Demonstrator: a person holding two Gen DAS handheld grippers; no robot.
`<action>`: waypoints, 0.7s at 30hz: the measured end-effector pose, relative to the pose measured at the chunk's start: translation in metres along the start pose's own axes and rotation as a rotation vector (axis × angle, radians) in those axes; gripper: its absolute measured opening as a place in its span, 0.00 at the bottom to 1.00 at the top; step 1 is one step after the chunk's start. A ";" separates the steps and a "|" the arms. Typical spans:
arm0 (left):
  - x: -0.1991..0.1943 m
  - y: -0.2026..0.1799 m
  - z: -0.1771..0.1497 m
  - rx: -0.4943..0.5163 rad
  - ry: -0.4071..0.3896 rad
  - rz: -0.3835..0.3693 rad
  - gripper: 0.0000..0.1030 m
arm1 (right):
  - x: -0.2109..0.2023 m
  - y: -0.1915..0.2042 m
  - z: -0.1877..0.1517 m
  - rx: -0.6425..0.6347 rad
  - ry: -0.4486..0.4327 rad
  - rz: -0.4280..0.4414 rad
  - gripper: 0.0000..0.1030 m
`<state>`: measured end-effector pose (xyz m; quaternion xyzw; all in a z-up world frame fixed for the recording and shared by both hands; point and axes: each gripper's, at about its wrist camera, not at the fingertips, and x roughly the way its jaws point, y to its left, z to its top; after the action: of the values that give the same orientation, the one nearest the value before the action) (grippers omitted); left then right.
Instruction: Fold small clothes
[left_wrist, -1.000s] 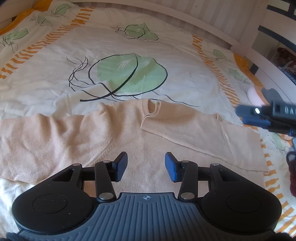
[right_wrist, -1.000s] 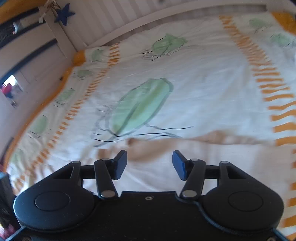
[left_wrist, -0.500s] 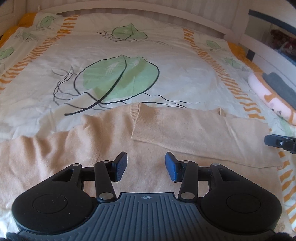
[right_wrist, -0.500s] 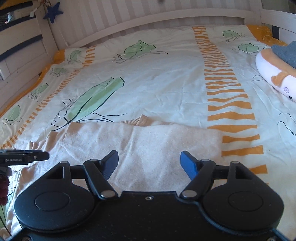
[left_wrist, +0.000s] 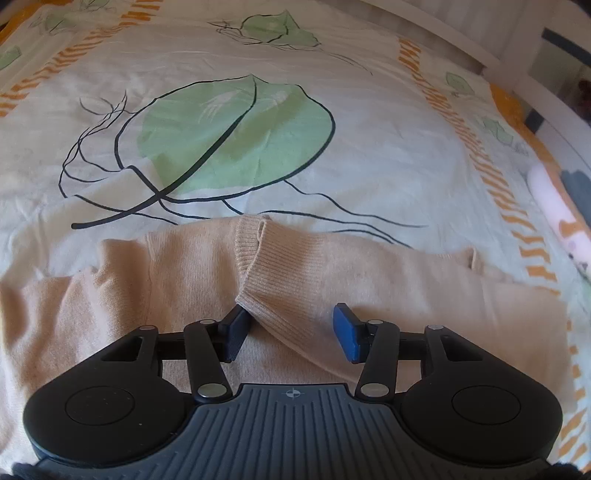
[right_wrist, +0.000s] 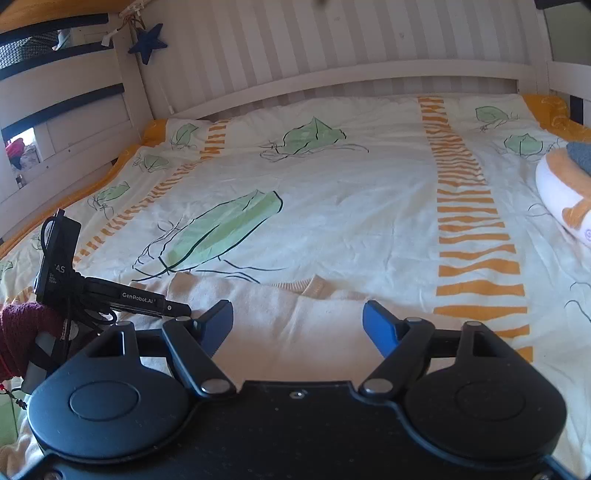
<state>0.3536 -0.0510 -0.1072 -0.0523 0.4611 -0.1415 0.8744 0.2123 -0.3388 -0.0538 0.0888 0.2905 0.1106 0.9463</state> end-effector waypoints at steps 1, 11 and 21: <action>0.000 0.000 0.001 -0.006 -0.007 0.000 0.46 | 0.000 -0.001 0.001 0.007 -0.004 0.004 0.77; -0.071 -0.028 0.008 0.049 -0.210 -0.031 0.07 | -0.009 -0.049 0.009 0.220 -0.059 -0.073 0.77; -0.098 0.026 -0.015 -0.001 -0.206 0.092 0.07 | -0.009 -0.099 0.003 0.433 -0.003 -0.181 0.78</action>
<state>0.2941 0.0033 -0.0433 -0.0457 0.3707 -0.0950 0.9227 0.2223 -0.4362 -0.0695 0.2634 0.3130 -0.0395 0.9116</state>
